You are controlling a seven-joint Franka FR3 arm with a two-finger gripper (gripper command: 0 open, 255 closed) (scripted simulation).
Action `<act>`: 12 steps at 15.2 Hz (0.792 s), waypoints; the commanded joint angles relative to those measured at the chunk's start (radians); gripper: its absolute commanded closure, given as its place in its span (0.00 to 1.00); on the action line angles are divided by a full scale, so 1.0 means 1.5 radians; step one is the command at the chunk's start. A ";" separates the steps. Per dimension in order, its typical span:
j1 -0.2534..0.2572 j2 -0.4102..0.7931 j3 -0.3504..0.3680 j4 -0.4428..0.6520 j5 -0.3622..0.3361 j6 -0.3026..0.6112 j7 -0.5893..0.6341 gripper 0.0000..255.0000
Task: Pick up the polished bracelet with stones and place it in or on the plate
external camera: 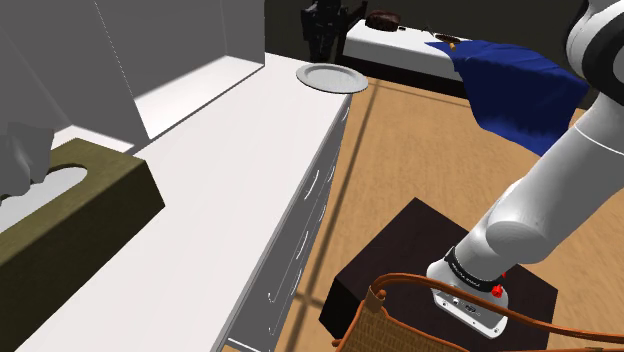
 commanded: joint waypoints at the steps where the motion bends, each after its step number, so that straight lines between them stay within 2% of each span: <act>1: -0.013 0.007 -0.014 0.010 -0.002 -0.003 -0.029 1.00; 8: -0.064 0.054 -0.062 0.071 -0.011 -0.018 -0.129 1.00; 12: -0.066 0.035 -0.063 0.009 -0.007 0.025 -0.132 1.00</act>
